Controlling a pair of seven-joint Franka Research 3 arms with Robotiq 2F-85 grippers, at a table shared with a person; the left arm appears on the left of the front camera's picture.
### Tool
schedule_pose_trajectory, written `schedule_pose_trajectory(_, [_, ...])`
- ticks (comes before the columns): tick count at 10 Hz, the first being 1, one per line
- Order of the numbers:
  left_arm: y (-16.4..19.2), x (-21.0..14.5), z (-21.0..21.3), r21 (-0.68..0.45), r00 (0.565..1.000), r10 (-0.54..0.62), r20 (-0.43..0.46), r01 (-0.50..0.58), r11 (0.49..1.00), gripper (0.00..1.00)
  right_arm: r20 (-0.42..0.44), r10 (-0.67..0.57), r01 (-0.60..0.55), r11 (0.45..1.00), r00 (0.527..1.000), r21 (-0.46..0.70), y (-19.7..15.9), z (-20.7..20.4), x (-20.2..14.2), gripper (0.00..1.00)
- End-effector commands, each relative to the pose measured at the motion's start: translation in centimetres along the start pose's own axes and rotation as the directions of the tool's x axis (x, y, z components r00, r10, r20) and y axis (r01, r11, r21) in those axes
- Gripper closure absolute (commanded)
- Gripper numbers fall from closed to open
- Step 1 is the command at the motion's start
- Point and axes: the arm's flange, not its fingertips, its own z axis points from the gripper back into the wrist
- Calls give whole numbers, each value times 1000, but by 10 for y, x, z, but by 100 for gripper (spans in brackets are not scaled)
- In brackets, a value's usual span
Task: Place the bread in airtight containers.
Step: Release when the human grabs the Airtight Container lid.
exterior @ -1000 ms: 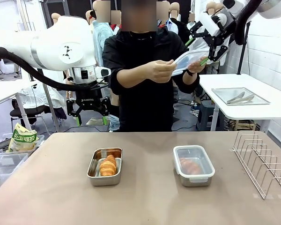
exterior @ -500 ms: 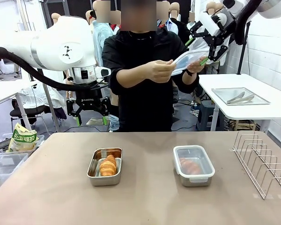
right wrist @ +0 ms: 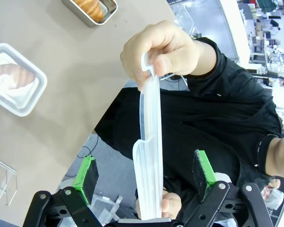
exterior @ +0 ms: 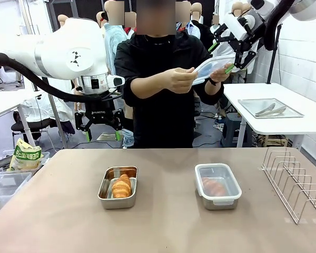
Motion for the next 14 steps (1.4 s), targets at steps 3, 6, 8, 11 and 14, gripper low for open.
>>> schedule_pose_trajectory(3, [2,0,2,15,1000,-3,11,3,1000,0,-1,-2,2,1000,1000,-1,0,0,0,0])
schedule_pose_trajectory(6, [2,0,2,15,1000,-3,11,3,1000,0,-1,-2,2,1000,1000,-1,0,0,0,0])
schedule_pose_trajectory(8, [2,0,2,15,1000,-3,11,3,1000,0,-1,-2,2,1000,1000,-1,0,0,0,0])
schedule_pose_trajectory(11, [2,0,2,15,1000,-3,11,3,1000,0,-1,-2,2,1000,1000,-1,0,0,0,0])
schedule_pose_trajectory(14, [2,0,2,15,1000,-3,11,3,1000,0,-1,-2,2,1000,1000,-1,0,0,0,0])
